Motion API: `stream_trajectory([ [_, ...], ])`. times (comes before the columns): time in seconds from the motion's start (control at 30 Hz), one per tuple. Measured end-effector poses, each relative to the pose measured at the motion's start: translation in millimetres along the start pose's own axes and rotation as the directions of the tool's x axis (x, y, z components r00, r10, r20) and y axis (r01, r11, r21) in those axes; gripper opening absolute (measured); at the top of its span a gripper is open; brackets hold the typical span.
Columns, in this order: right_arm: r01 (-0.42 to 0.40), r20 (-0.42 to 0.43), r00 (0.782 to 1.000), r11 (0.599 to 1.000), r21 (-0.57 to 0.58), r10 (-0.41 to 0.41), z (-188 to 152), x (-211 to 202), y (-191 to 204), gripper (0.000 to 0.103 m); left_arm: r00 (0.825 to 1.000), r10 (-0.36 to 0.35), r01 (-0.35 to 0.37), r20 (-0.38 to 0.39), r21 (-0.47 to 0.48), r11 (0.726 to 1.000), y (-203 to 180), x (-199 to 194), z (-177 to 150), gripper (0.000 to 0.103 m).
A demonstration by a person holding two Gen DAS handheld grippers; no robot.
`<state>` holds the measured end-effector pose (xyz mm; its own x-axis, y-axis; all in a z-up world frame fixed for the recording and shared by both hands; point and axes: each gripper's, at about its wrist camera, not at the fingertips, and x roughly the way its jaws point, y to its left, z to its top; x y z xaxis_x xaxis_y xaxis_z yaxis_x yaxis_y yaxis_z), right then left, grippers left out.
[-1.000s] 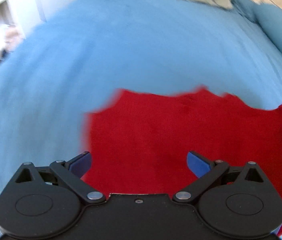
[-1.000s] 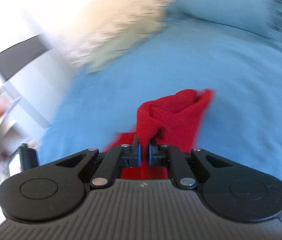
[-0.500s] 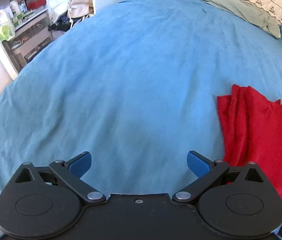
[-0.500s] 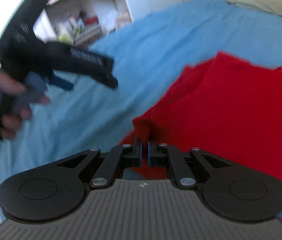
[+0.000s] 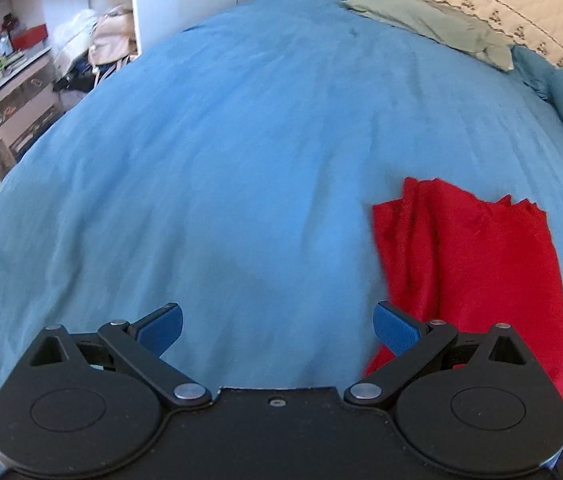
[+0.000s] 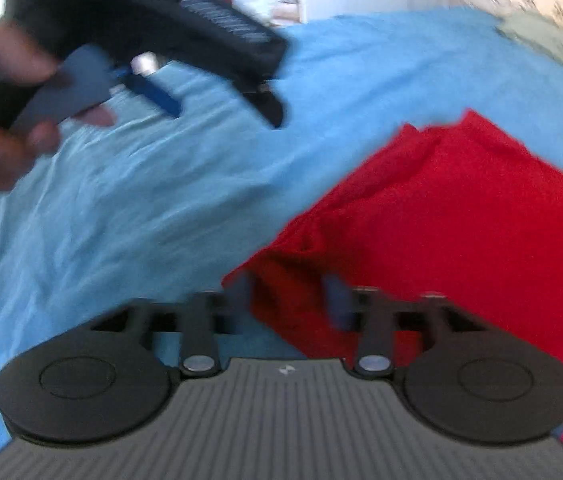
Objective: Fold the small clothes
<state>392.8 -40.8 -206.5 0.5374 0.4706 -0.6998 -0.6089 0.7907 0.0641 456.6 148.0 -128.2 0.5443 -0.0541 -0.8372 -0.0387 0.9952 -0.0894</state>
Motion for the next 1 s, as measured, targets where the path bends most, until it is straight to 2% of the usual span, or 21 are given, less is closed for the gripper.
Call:
stream_trajectory([
  [0.07, -0.025, 0.036, 0.999, 0.999, -0.045, 0.027, -1, -10, 10, 0.088, 1.0, -0.005, 0.005, 0.005, -0.001, 1.0, -3, 0, 3, 0.103],
  [0.13, -0.115, 0.03, 0.993, 0.99, -0.077, 0.117, -4, -17, 17, 0.088, 1.0, -0.015, 0.015, 0.006, -0.007, 1.0, -7, 2, 5, 0.103],
  [0.2, -0.117, 0.008, 0.993, 0.989, -0.089, 0.118, -11, -15, 21, 0.088, 1.0, -0.028, 0.028, 0.0, -0.011, 1.0, -11, 2, 7, 0.103],
  [0.27, -0.116, -0.008, 0.993, 0.992, -0.045, 0.115, -16, -11, 14, 0.086, 0.998, -0.065, 0.065, -0.005, 0.005, 0.998, -18, 2, 8, 0.103],
  [0.37, -0.123, 0.012, 0.992, 0.991, 0.047, 0.122, -15, -23, -5, 0.088, 0.992, -0.128, 0.127, 0.005, 0.084, 0.988, -40, -2, 12, 0.103],
  [0.5, -0.045, 0.063, 0.997, 0.995, 0.091, 0.04, -10, -63, -31, 0.088, 0.97, -0.24, 0.224, 0.042, 0.234, 0.946, -77, -7, 19, 0.101],
  [0.53, -0.018, 0.069, 0.998, 0.995, 0.103, 0.011, -10, -72, -40, 0.088, 0.963, -0.267, 0.248, 0.045, 0.249, 0.936, -85, -4, 21, 0.098],
  [0.57, 0.016, 0.073, 0.997, 0.993, 0.116, -0.024, -11, -80, -52, 0.088, 0.958, -0.285, 0.267, 0.037, 0.251, 0.931, -90, 2, 22, 0.089],
  [0.67, 0.096, 0.079, 0.991, 0.978, 0.186, -0.112, -16, -99, -88, 0.088, 0.956, -0.293, 0.289, -0.011, 0.201, 0.936, -96, 31, 25, 0.068],
  [0.77, 0.134, 0.073, 0.984, 0.952, 0.274, -0.16, -23, -106, -121, 0.088, 0.961, -0.276, 0.277, -0.03, 0.162, 0.947, -95, 52, 25, 0.065],
  [0.93, 0.161, 0.072, 0.977, 0.911, 0.379, -0.203, -32, -104, -151, 0.088, 0.968, -0.247, 0.249, -0.038, 0.177, 0.952, -98, 68, 24, 0.065],
  [1.0, 0.169, 0.077, 0.973, 0.898, 0.406, -0.218, -33, -101, -154, 0.088, 0.968, -0.25, 0.252, -0.032, 0.179, 0.951, -100, 69, 23, 0.059],
])
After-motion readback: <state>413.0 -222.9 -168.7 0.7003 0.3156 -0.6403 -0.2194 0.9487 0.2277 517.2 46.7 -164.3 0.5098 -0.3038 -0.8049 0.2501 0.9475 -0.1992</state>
